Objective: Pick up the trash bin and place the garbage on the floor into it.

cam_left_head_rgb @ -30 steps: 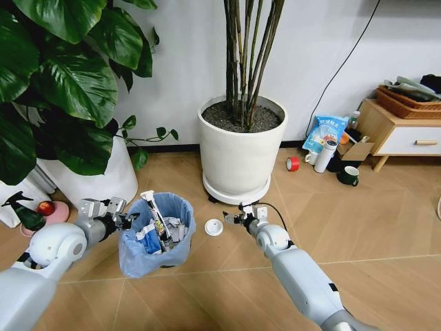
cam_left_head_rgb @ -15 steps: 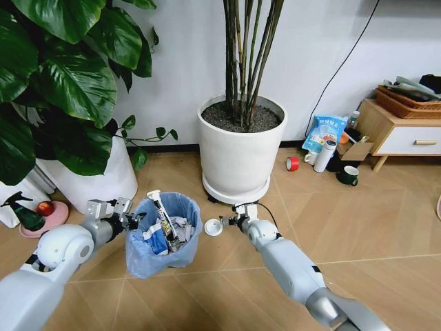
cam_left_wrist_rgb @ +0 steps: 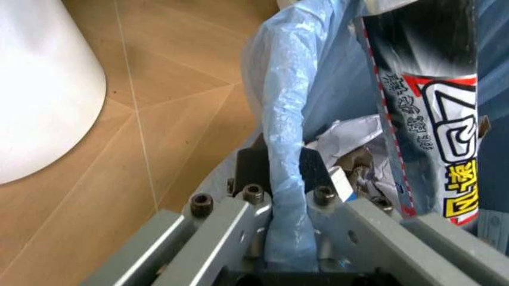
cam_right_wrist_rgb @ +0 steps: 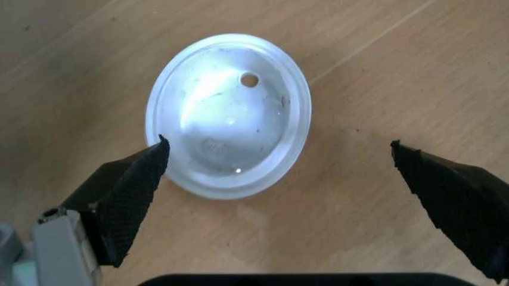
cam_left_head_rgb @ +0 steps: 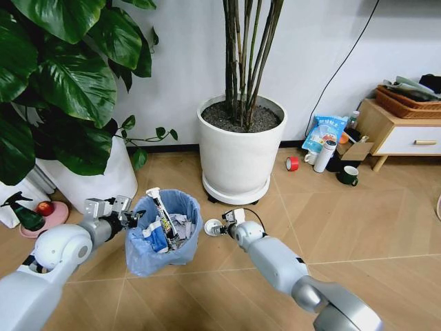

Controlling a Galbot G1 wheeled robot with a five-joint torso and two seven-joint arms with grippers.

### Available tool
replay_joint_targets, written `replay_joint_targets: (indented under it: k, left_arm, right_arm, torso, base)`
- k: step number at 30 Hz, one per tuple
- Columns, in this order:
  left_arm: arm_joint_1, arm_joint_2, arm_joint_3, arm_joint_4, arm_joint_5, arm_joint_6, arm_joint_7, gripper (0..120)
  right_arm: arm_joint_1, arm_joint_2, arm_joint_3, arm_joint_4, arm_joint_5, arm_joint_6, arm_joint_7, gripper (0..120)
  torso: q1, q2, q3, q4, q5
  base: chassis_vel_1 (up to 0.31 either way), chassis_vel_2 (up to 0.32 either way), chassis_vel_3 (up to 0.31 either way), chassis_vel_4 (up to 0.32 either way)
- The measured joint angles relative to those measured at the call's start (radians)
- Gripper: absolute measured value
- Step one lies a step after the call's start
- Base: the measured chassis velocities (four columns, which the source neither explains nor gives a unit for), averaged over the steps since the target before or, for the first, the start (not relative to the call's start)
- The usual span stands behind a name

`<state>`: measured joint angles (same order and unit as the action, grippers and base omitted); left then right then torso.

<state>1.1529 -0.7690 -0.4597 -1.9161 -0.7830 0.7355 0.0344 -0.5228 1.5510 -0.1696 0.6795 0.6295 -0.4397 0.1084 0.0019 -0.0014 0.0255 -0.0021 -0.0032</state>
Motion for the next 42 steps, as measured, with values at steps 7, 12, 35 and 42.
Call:
replay_joint_targets:
  k: [7,12,35,42]
  left_arm:
    - [-0.010,0.001,0.000,0.006,-0.003,0.000,0.001,0]
    - [-0.012,0.001,0.002,0.009,-0.003,0.000,0.003,0]
    - [0.001,-0.003,-0.001,-0.010,-0.003,0.000,0.002,0]
    - [0.004,-0.004,-0.003,-0.017,-0.003,0.000,0.001,0]
  right_arm:
    - [0.022,0.022,0.018,-0.038,0.001,-0.008,0.047,100]
    - [0.035,0.041,0.047,-0.080,0.000,-0.017,0.055,100]
    - [0.043,0.056,0.105,-0.123,-0.002,-0.035,0.053,55]
    - [0.042,0.053,0.114,-0.127,-0.004,-0.032,0.049,32]
  torso:
    - [0.000,0.000,0.000,-0.0003,-0.0001]
    - [0.000,0.000,0.000,-0.0003,0.0000]
    - [0.000,0.000,0.000,-0.0002,0.0000]
    - [0.000,0.000,0.000,-0.0004,0.0000]
  base:
    - [0.000,0.000,0.000,0.000]
    - [0.000,0.000,0.000,0.000]
    - [0.000,0.000,0.000,0.000]
    - [0.000,0.000,0.000,0.000]
